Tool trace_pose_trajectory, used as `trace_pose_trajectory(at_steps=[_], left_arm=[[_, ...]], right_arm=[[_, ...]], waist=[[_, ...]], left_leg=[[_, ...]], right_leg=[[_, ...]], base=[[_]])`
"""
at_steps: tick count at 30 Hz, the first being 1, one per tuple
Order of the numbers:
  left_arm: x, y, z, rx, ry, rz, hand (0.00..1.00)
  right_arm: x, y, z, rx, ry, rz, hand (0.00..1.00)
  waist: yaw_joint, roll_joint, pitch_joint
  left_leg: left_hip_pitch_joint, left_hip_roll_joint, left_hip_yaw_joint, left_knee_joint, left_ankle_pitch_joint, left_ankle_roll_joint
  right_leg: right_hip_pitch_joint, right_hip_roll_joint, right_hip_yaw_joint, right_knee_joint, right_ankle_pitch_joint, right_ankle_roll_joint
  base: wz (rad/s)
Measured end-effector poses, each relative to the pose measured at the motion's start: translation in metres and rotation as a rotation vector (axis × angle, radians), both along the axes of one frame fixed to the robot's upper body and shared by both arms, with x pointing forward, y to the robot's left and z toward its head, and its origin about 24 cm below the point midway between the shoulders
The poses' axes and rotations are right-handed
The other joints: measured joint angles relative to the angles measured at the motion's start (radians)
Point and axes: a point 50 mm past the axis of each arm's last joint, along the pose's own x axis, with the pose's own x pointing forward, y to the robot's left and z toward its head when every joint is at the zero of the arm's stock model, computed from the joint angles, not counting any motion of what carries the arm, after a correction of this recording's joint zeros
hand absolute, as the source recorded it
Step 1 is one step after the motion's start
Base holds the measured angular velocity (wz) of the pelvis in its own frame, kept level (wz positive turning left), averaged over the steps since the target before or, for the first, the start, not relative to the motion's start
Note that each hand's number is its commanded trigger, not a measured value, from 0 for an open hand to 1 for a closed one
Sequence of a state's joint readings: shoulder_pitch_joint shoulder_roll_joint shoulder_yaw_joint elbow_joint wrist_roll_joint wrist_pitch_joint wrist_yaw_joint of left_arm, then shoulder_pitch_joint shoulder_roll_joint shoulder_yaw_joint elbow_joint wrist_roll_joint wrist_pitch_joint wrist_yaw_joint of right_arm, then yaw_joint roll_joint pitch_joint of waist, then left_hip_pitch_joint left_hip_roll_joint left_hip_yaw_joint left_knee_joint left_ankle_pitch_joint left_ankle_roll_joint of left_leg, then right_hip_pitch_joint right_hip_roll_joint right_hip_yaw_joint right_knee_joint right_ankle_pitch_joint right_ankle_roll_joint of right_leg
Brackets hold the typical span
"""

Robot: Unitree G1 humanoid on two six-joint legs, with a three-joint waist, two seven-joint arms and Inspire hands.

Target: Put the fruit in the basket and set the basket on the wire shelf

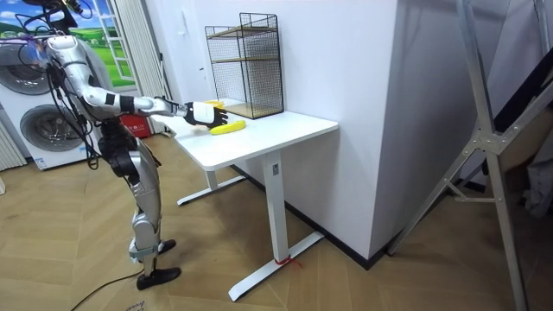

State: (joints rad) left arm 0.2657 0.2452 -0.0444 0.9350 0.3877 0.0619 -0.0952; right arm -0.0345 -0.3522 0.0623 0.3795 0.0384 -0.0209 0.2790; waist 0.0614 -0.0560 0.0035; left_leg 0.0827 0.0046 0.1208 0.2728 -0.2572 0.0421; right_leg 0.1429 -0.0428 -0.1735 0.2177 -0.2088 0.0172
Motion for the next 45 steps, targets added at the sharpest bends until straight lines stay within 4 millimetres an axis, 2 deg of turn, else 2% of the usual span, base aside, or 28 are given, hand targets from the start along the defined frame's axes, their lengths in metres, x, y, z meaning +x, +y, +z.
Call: trace_pose_trajectory(at_steps=[7,12,25,26,27,28,29,30,39,45], left_arm=[[-0.003,-0.002,-0.001,-0.008,0.014,0.004,0.00],[-0.003,-0.002,-0.001,-0.007,0.015,0.005,0.00],[-0.004,-0.004,-0.002,-0.009,0.029,0.012,0.00],[-0.004,-0.004,-0.002,-0.009,0.029,0.012,0.00],[-0.004,-0.004,-0.003,-0.009,0.029,0.012,0.00],[-0.004,-0.004,-0.003,-0.009,0.029,0.012,0.00],[-0.004,-0.004,-0.003,-0.009,0.029,0.013,0.00],[-0.005,-0.004,-0.003,-0.008,0.030,0.013,0.00],[-0.007,-0.004,-0.004,-0.008,0.045,0.017,0.00],[-0.005,-0.004,-0.003,-0.005,0.042,0.017,0.00]], right_arm=[[0.000,0.000,-0.001,-0.003,0.001,-0.004,0.00],[0.001,0.002,-0.002,-0.010,0.005,-0.002,0.00],[0.003,0.003,-0.001,-0.045,0.000,0.017,0.00],[0.003,0.003,-0.001,-0.046,0.001,0.017,0.07],[0.003,0.003,-0.001,-0.046,0.001,0.017,0.49],[0.003,0.003,-0.001,-0.046,0.001,0.017,0.74],[0.003,0.004,-0.001,-0.046,0.002,0.018,0.80],[0.003,0.004,-0.002,-0.047,0.003,0.019,1.00],[0.019,-0.004,0.002,-0.113,-0.021,-0.046,1.00],[0.019,-0.003,0.001,-0.121,-0.021,-0.050,1.00]], waist=[[0.002,0.006,0.0015],[0.005,0.002,0.0050],[0.006,-0.006,0.0064],[0.006,-0.007,0.0062],[0.006,-0.007,0.0062],[0.006,-0.008,0.0061],[0.006,-0.009,0.0061],[0.006,-0.010,0.0061],[0.003,-0.014,0.0054],[0.000,-0.016,0.0018]], left_leg=[[0.004,0.000,-0.006,0.001,0.000,0.000],[0.010,0.000,-0.014,0.000,0.000,-0.001],[0.006,-0.001,-0.017,-0.001,0.000,-0.001],[0.006,-0.001,-0.017,-0.002,0.000,-0.001],[0.006,-0.001,-0.017,-0.002,0.000,-0.001],[0.006,-0.001,-0.017,-0.002,0.000,-0.001],[0.006,-0.001,-0.017,-0.002,0.000,-0.001],[0.006,-0.001,-0.017,-0.002,0.000,-0.001],[0.006,-0.001,-0.020,-0.004,0.000,-0.002],[-0.001,-0.001,-0.026,-0.005,0.001,-0.002]], right_leg=[[0.006,0.000,-0.003,0.000,0.000,-0.001],[0.008,0.000,-0.009,0.000,0.000,0.000],[0.014,0.001,-0.015,-0.016,0.000,-0.001],[0.014,0.001,-0.016,-0.017,0.000,-0.001],[0.014,0.001,-0.016,-0.018,0.000,-0.001],[0.014,0.001,-0.016,-0.018,0.000,-0.001],[0.014,0.001,-0.016,-0.018,0.000,-0.001],[0.014,0.001,-0.016,-0.019,0.000,-0.001],[0.014,0.002,-0.018,-0.019,0.001,-0.002],[0.010,0.002,-0.022,-0.019,0.001,-0.001]], base=[[0.01],[0.03],[0.00],[0.00],[0.00],[0.00],[0.00],[0.00],[0.00],[0.02]])
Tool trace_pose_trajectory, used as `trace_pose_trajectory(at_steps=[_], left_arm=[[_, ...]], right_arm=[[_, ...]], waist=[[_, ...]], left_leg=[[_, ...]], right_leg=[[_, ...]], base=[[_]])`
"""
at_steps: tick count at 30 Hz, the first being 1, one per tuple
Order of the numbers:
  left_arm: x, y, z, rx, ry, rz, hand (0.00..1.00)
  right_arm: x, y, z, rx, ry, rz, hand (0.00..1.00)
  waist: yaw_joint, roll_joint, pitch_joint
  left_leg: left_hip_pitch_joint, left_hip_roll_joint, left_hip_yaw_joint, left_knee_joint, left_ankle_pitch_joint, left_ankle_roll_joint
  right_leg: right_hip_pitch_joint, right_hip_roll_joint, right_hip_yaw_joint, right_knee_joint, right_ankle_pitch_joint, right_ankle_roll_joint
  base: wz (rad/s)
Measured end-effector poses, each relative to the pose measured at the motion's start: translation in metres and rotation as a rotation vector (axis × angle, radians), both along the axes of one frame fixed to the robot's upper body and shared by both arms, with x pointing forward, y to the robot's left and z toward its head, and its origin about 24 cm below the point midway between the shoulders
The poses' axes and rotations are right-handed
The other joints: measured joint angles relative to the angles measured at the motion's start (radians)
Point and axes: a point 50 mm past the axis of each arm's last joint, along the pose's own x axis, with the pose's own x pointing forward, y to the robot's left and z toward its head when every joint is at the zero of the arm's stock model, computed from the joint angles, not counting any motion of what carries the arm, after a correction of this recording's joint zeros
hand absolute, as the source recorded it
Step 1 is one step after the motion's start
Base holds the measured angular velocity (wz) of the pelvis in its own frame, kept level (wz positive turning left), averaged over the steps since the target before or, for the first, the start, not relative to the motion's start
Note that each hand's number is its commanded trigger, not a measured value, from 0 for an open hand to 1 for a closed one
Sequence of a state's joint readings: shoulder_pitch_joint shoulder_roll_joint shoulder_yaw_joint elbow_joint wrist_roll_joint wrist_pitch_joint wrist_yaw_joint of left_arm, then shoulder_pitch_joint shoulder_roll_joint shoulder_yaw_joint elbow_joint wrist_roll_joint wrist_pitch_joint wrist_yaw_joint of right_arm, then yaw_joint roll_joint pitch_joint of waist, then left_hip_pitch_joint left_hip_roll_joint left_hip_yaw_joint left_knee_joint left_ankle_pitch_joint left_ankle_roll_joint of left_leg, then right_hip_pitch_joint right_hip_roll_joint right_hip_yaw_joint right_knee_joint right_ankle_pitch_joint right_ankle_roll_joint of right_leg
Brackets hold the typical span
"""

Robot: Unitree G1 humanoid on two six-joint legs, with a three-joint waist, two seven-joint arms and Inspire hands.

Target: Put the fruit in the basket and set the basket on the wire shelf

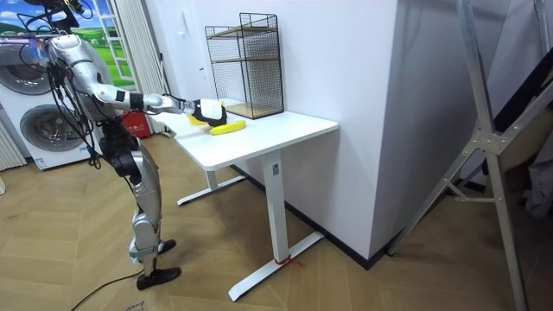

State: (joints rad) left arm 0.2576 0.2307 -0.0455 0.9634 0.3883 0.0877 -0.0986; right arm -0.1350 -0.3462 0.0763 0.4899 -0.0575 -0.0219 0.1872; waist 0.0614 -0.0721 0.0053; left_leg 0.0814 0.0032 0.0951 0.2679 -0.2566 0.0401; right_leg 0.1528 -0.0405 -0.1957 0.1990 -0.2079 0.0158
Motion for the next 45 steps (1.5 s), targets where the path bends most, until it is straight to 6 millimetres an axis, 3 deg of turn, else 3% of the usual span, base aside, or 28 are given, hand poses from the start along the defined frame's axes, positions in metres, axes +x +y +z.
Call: trace_pose_trajectory(at_steps=[5,11,19,23,31,39,45], left_arm=[[-0.001,0.001,0.000,0.003,0.006,0.003,0.00],[-0.005,0.001,-0.002,0.003,0.023,0.009,0.00],[-0.010,-0.001,-0.003,-0.006,0.046,0.015,0.00],[-0.009,-0.002,-0.003,-0.007,0.043,0.015,0.00],[-0.009,-0.006,-0.005,-0.016,0.040,0.018,0.00],[-0.013,-0.013,-0.007,-0.033,0.046,0.040,0.00],[-0.017,-0.016,-0.008,-0.041,0.053,0.053,0.00]], right_arm=[[-0.001,0.006,-0.004,0.035,0.011,0.007,1.00],[-0.002,0.008,-0.006,0.070,0.018,-0.004,1.00],[-0.009,0.006,-0.011,0.177,0.031,-0.050,1.00],[-0.016,0.008,-0.017,0.312,0.038,-0.111,1.00],[-0.018,0.016,-0.021,0.477,0.037,-0.172,1.00],[-0.014,0.012,-0.011,0.547,-0.020,-0.218,1.00],[-0.007,0.015,0.005,0.582,-0.094,-0.221,1.00]], waist=[[-0.002,-0.008,-0.0069],[-0.004,-0.008,-0.0053],[-0.005,0.011,-0.0045],[-0.006,0.021,-0.0057],[-0.032,0.036,-0.0048],[-0.036,0.063,-0.0067],[-0.038,0.059,-0.0067]], left_leg=[[0.004,0.000,0.000,0.003,0.001,-0.001],[0.002,0.001,0.002,0.001,0.000,-0.001],[-0.002,0.000,0.001,0.008,0.001,-0.001],[-0.001,0.000,0.001,0.006,0.001,-0.001],[0.001,0.000,0.008,0.006,0.001,-0.001],[0.010,0.000,0.010,0.002,0.001,0.000],[0.010,-0.001,0.011,0.002,0.001,-0.001]], right_leg=[[0.005,0.000,0.000,0.000,0.000,0.000],[0.004,-0.001,0.000,0.003,0.000,0.000],[0.005,-0.001,-0.001,0.004,0.001,-0.001],[0.004,-0.002,0.000,0.005,0.001,-0.001],[0.005,-0.003,0.004,0.004,0.001,-0.001],[0.007,-0.003,0.005,0.005,0.001,0.000],[0.005,-0.003,0.006,0.002,0.001,0.000]], base=[[0.00],[0.00],[0.00],[0.00],[-0.02],[0.00],[0.00]])
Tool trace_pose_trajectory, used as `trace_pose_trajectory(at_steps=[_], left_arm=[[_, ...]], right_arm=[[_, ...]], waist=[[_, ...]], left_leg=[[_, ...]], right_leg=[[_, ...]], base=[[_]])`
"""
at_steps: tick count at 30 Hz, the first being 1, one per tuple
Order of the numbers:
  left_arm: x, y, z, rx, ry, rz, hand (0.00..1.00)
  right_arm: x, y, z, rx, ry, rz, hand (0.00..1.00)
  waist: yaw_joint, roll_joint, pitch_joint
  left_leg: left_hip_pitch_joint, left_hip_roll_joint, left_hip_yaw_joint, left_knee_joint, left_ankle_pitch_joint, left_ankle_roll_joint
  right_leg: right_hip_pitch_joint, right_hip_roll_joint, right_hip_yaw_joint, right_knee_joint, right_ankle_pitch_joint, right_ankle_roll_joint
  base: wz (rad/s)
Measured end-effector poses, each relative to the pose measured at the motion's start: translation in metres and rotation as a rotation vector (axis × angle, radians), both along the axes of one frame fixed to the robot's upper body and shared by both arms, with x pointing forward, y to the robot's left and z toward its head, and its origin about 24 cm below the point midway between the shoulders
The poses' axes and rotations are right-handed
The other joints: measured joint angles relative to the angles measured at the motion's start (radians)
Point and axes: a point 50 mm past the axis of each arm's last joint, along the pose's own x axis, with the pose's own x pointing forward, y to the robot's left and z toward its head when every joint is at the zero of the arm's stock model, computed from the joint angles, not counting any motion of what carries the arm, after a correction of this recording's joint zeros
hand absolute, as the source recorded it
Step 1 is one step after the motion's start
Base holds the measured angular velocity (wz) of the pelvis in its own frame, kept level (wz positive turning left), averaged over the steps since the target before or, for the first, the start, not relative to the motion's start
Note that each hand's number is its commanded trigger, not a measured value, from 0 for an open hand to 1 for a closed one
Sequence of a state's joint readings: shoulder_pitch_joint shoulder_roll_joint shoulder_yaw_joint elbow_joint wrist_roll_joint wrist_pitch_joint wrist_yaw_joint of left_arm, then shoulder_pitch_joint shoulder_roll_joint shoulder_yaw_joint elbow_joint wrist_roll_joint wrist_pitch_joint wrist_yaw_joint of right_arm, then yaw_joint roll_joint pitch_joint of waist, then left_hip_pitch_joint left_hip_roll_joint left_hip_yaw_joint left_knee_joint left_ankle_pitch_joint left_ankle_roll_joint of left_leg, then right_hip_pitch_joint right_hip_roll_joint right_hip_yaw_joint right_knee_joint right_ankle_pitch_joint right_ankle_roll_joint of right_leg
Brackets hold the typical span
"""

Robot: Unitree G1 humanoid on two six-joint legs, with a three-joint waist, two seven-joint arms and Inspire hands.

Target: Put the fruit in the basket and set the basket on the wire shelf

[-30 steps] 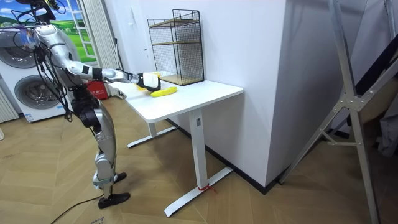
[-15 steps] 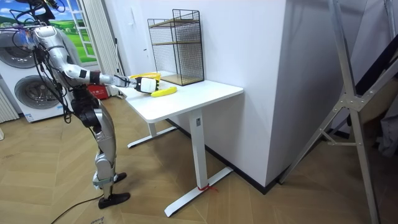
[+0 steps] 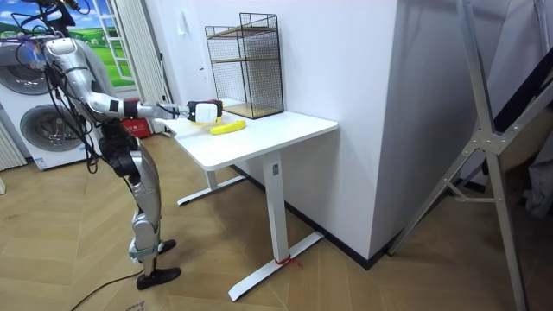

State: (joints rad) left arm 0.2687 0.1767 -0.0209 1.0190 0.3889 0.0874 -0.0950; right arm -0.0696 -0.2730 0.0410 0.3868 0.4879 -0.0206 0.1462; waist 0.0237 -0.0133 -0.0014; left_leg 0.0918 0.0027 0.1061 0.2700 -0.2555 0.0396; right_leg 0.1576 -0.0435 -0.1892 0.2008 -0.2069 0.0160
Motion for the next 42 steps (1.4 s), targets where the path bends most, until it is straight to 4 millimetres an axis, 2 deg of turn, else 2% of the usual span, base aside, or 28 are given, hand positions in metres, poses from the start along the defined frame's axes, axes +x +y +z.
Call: trace_pose_trajectory(at_steps=[5,8,11,17,18,20,22,26,32,38,40,42], left_arm=[[0.000,0.001,0.000,0.001,-0.005,0.016,0.00],[0.000,-0.001,0.000,-0.002,-0.006,0.017,0.00],[0.001,-0.002,0.000,-0.006,-0.009,0.015,0.00],[0.002,-0.002,0.000,-0.007,-0.015,0.015,0.00],[0.002,-0.001,0.000,-0.006,-0.016,0.015,0.00],[0.004,-0.001,0.000,-0.006,-0.018,0.014,0.00],[0.006,-0.001,0.000,-0.006,-0.023,0.012,0.00],[0.008,-0.001,0.000,-0.004,-0.028,0.011,0.00],[0.015,0.005,0.002,0.007,-0.046,-0.001,0.00],[0.022,0.010,0.005,0.025,-0.063,-0.028,0.00],[0.024,0.010,0.005,0.026,-0.066,-0.029,0.00],[0.027,0.011,0.005,0.027,-0.072,-0.039,0.00]], right_arm=[[0.003,0.004,0.014,-0.002,-0.062,0.006,1.00],[0.004,0.006,0.020,-0.017,-0.090,0.011,1.00],[0.005,0.008,0.027,-0.025,-0.117,0.016,1.00],[0.010,0.011,0.054,-0.089,-0.231,0.034,1.00],[0.011,0.011,0.055,-0.113,-0.239,0.043,1.00],[0.011,0.012,0.056,-0.166,-0.240,0.062,1.00],[0.011,0.014,0.057,-0.218,-0.247,0.089,1.00],[0.011,0.019,0.064,-0.260,-0.280,0.130,1.00],[0.011,0.024,0.066,-0.395,-0.279,0.235,1.00],[0.018,0.037,0.071,-0.505,-0.298,0.342,1.00],[0.018,0.038,0.071,-0.505,-0.299,0.354,1.00],[0.020,0.041,0.073,-0.504,-0.306,0.372,1.00]], waist=[[0.005,-0.012,-0.0073],[0.005,-0.015,-0.0088],[0.005,-0.013,-0.0074],[0.005,-0.016,-0.0032],[0.007,-0.019,0.0031],[0.008,-0.023,0.0042],[0.014,-0.027,0.0092],[0.020,-0.029,0.0083],[0.066,-0.043,0.0013],[0.073,-0.053,0.0068],[0.087,-0.056,0.0059],[0.091,-0.059,0.0109]], left_leg=[[0.001,0.000,0.000,0.002,0.000,0.000],[0.001,0.000,0.000,0.004,0.000,0.000],[-0.001,0.001,0.000,0.002,0.000,0.000],[0.000,0.000,-0.001,-0.002,0.000,0.000],[0.007,0.000,0.000,-0.003,0.000,0.000],[0.007,0.000,0.000,-0.004,0.000,0.000],[0.003,0.000,-0.001,-0.012,0.000,0.000],[0.000,0.001,-0.001,-0.011,0.000,0.000],[0.001,0.002,0.007,-0.011,0.001,-0.002],[-0.014,0.001,-0.003,-0.007,0.001,-0.002],[-0.015,0.001,-0.005,-0.007,0.001,-0.002],[-0.022,0.000,-0.011,-0.001,0.001,-0.002]], right_leg=[[0.002,0.002,0.000,-0.013,0.000,0.000],[0.002,0.002,0.000,-0.013,0.000,0.000],[0.001,0.002,-0.001,-0.011,0.000,0.000],[0.004,0.002,-0.003,-0.011,0.001,0.000],[0.005,0.002,-0.001,-0.011,0.001,0.000],[0.002,0.002,0.000,-0.010,0.001,0.000],[0.000,0.002,0.000,-0.010,0.001,0.000],[-0.003,0.003,0.001,-0.011,0.001,0.000],[-0.013,0.004,0.014,-0.010,0.001,-0.001],[-0.016,0.003,0.000,-0.012,0.001,0.000],[-0.016,0.004,-0.002,-0.012,0.001,0.000],[-0.014,0.003,-0.007,-0.012,0.001,0.000]], base=[[0.00],[0.00],[0.00],[0.00],[0.00],[0.00],[0.00],[0.00],[-0.04],[0.05],[0.04],[0.08]])
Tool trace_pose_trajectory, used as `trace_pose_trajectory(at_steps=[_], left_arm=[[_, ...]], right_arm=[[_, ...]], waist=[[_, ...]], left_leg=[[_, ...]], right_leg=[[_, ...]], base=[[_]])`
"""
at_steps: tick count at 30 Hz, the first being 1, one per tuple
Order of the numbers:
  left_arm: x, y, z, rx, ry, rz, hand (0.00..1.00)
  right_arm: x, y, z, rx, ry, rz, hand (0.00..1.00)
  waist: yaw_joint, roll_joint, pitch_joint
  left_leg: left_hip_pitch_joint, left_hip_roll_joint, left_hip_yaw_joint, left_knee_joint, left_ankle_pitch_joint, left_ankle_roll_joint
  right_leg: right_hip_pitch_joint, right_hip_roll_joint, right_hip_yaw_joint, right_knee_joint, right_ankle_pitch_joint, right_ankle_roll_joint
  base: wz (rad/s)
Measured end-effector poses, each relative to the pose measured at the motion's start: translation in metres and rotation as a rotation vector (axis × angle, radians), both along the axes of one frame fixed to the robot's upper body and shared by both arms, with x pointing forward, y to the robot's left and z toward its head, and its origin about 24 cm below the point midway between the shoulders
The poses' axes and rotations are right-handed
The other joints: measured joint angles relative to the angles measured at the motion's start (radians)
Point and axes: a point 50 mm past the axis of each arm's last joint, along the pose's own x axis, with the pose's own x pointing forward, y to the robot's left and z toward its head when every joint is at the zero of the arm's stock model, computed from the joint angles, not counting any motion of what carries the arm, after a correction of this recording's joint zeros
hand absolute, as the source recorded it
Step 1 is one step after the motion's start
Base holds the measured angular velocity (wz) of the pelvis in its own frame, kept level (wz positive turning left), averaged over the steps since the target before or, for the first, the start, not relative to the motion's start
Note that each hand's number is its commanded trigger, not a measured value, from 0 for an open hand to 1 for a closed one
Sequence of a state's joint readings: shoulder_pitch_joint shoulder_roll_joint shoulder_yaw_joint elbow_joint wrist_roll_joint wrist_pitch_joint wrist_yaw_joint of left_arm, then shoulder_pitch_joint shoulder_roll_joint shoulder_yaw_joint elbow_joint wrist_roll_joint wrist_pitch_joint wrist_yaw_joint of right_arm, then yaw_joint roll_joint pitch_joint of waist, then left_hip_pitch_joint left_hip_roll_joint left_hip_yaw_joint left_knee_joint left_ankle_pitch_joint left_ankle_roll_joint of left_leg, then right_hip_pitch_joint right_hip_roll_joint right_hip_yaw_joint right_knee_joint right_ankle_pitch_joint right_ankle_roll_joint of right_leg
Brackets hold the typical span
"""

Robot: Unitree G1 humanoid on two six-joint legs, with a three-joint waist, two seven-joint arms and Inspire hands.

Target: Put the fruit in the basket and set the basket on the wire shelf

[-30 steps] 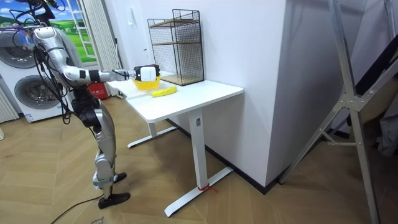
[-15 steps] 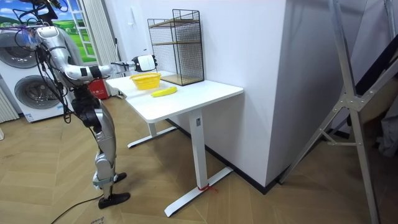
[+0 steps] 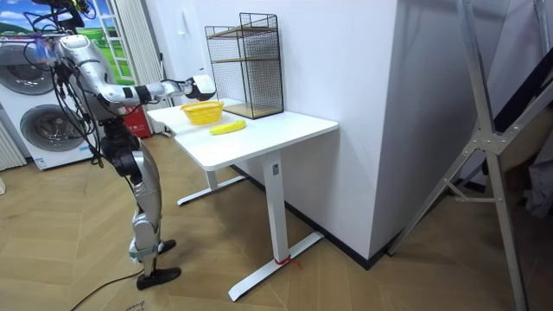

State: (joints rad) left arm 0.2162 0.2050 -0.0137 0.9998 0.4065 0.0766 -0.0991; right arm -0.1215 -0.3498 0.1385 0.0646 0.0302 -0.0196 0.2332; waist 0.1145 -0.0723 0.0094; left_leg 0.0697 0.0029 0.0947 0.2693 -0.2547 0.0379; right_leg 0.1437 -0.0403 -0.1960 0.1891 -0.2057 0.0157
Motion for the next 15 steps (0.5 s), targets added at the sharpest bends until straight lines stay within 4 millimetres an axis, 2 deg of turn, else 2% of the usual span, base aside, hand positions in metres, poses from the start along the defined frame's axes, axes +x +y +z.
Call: trace_pose_trajectory(at_steps=[3,7,8,10,11,15], left_arm=[[0.004,0.002,0.001,0.008,-0.006,-0.010,0.00],[0.005,0.002,0.001,0.010,0.003,-0.036,0.00],[0.006,0.001,0.001,0.009,0.002,-0.041,0.00],[0.008,0.001,0.001,0.007,0.001,-0.047,0.00],[0.010,0.000,0.001,0.005,-0.001,-0.053,0.00],[0.011,-0.002,0.000,0.003,0.005,-0.080,0.00]], right_arm=[[0.002,0.003,0.001,-0.004,0.002,0.020,1.00],[0.000,0.011,-0.006,-0.014,0.041,0.062,1.00],[0.000,0.012,-0.009,-0.023,0.057,0.072,0.87],[0.001,0.014,-0.015,-0.056,0.081,0.084,0.03],[0.001,0.015,-0.018,-0.073,0.096,0.089,0.00],[0.003,0.019,-0.026,-0.102,0.140,0.110,0.00]], waist=[[0.009,-0.006,0.0068],[0.010,-0.009,0.0064],[0.012,-0.010,0.0053],[0.022,-0.012,0.0044],[0.026,-0.012,0.0044],[0.028,-0.011,0.0048]], left_leg=[[-0.008,0.000,-0.006,0.004,0.000,0.000],[-0.011,-0.001,-0.016,0.005,0.000,0.000],[-0.013,-0.001,-0.017,0.007,0.000,0.000],[-0.015,-0.001,-0.018,0.012,0.000,0.000],[-0.016,-0.001,-0.019,0.015,0.000,0.000],[-0.013,-0.001,-0.019,0.017,0.000,0.000]], right_leg=[[-0.003,0.000,-0.007,0.000,0.000,0.000],[-0.003,-0.001,-0.020,0.000,0.000,0.000],[-0.003,-0.002,-0.024,0.000,0.000,0.000],[-0.003,-0.002,-0.024,0.000,0.000,0.000],[-0.003,-0.002,-0.024,0.000,0.000,0.000],[0.000,-0.002,-0.025,0.000,0.000,0.000]], base=[[0.08],[0.07],[0.08],[0.02],[0.00],[0.00]])
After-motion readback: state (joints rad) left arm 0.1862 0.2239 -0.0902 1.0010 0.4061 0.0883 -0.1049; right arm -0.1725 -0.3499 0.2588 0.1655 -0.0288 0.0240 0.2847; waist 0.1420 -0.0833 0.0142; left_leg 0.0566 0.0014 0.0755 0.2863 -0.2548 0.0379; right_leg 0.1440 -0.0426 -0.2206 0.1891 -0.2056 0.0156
